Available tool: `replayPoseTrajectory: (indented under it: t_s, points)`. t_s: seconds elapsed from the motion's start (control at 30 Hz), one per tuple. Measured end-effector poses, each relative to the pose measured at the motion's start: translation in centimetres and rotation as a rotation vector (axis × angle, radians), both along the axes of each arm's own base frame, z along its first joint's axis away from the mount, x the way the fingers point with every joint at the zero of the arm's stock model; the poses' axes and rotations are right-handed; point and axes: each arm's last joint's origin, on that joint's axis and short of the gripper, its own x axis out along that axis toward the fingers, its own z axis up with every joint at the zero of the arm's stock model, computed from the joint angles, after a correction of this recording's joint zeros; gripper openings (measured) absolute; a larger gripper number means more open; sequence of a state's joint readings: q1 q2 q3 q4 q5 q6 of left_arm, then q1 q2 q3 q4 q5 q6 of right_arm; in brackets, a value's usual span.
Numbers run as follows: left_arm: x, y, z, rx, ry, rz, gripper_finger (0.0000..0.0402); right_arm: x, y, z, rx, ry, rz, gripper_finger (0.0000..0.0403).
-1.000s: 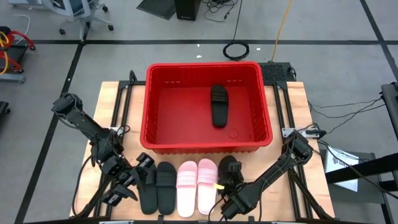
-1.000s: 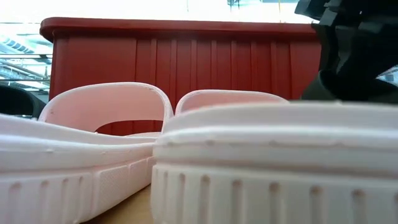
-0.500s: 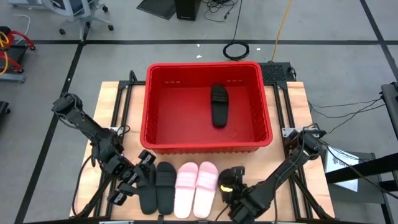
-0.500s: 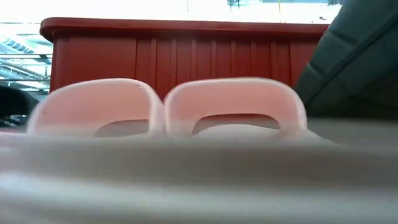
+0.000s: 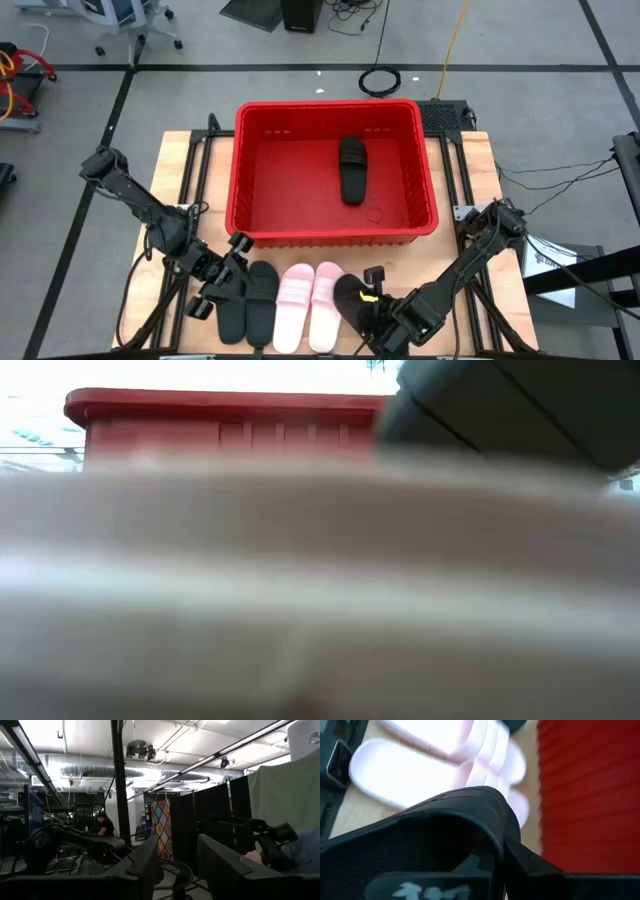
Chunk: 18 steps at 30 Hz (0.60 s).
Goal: Pick and place slides into bin
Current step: Put the black slide into the red bin
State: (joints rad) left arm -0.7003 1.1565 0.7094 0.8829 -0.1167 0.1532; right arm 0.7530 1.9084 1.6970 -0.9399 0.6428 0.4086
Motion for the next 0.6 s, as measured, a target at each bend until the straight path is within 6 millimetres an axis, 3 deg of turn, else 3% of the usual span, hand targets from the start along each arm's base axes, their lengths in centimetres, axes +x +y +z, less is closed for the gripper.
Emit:
replayPoseTrajectory:
  t_s: [0.27,0.6]
  points:
    - [0.2,0.3,-0.3,0.034,0.042,0.145,0.0147,0.9,-1.5,3.3,-0.047,-0.118,0.104,0.0004]
    - [0.8,2.4,0.1,0.027,0.066,0.325,0.0147,0.7,-6.7,8.4,-0.122,-0.196,0.107,0.0004]
